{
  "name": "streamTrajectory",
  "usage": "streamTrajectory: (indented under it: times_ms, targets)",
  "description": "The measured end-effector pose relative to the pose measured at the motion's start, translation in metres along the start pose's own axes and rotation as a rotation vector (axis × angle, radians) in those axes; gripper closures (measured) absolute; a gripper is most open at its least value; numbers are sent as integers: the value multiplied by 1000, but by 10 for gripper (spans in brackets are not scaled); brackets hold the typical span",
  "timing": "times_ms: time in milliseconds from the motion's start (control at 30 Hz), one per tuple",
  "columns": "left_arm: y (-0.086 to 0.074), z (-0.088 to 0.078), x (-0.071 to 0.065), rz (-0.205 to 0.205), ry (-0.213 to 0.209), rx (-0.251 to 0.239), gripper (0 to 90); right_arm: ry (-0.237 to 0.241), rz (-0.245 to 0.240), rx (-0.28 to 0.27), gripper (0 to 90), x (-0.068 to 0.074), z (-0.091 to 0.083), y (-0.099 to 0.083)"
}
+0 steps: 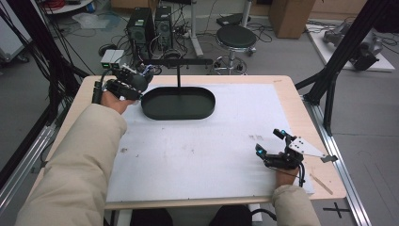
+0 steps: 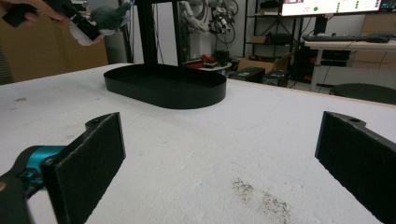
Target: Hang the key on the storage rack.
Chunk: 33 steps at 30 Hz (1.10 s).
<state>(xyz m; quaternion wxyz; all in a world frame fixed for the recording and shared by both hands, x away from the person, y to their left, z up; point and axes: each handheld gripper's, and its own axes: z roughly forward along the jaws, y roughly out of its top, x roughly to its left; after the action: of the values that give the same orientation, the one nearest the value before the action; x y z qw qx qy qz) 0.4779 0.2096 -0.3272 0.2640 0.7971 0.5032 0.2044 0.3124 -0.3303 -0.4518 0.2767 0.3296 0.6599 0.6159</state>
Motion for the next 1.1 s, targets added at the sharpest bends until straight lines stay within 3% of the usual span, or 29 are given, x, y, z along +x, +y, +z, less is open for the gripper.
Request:
streamTrajectory:
  times_ms: [267,500,533,567,600,633,667,700,767,800,833,867,900,933,967,1000,1033,1067,1100]
  targets:
    - [1,14,-7,81,15,24,491,0,-1,0,7,0,0,0]
    - [-2,16,-3,78,-13,-35,155,-1,-7,-2,7,0,0,0]
    - [-6,12,-1,48,-26,-72,93,1,-4,-2,7,0,0,0]
    - [-6,12,-1,48,-26,-72,57,1,-4,-2,7,0,0,0]
    - [-12,5,1,43,-41,-121,27,-2,-7,-1,7,0,0,0]
    - [-12,5,1,43,-41,-121,17,-2,-12,-2,7,0,0,0]
    - [-19,-6,1,78,-78,-200,17,-1,-7,1,7,1,0,0]
    - [-24,-14,0,92,-104,-238,17,-1,-7,1,7,1,0,0]
    - [-28,-21,0,105,-120,-264,17,-2,-11,-2,7,0,1,0]
    - [-37,-33,-2,131,-148,-320,17,-2,-11,-2,7,0,1,0]
    - [-37,-33,-2,131,-148,-320,17,-2,-11,-2,7,0,1,0]
    - [-48,-46,-4,149,-185,-392,17,-3,-12,-2,7,1,0,0]
    - [-48,-46,-4,149,-185,-392,17,-4,-15,0,7,1,0,0]
    - [-61,-58,-7,171,-209,-448,17,-3,-14,-1,7,1,1,0]
    - [-61,-58,-7,171,-209,-448,17,-1,-7,0,7,1,0,0]
    - [-75,-67,-9,187,-241,-509,17,-2,-12,-2,7,0,1,0]
    - [-75,-67,-9,187,-241,-509,17,-2,-12,-2,7,0,1,0]
    - [-90,-73,-9,202,-265,-556,17,-1,-8,0,7,1,0,0]
    - [-90,-73,-9,202,-265,-556,17,-2,-12,-1,7,1,1,0]
